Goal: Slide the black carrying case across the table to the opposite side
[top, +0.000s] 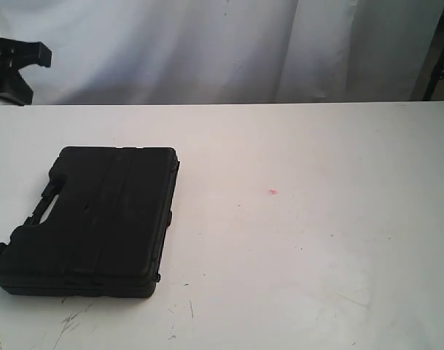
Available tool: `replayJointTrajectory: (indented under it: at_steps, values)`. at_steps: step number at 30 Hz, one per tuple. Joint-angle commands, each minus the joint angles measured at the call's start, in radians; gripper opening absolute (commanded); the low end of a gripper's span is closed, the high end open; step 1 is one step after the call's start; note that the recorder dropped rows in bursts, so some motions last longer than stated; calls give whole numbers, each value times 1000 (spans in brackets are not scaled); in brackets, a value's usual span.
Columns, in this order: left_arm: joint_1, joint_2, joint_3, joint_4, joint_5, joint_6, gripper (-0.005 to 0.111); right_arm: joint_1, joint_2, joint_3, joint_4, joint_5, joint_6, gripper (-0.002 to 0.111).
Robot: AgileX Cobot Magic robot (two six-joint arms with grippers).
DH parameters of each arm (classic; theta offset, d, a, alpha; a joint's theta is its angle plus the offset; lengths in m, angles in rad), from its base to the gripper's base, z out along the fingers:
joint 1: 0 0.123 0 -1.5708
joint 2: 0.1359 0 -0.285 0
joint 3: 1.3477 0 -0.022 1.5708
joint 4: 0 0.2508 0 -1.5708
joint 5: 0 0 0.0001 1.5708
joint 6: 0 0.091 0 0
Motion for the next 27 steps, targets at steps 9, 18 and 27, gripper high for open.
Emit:
replayJointTrajectory:
  at_steps: [9,18,27]
  values:
    - [-1,-449,416,-64,-354,18,0,2,-5,3,0,-1,0,0]
    - [-1,-713,691,-124,-412,18,0,2,-5,3,0,-1,0,0]
    - [-1,-902,845,-138,-418,18,0,2,-5,3,-2,-1,0,0]
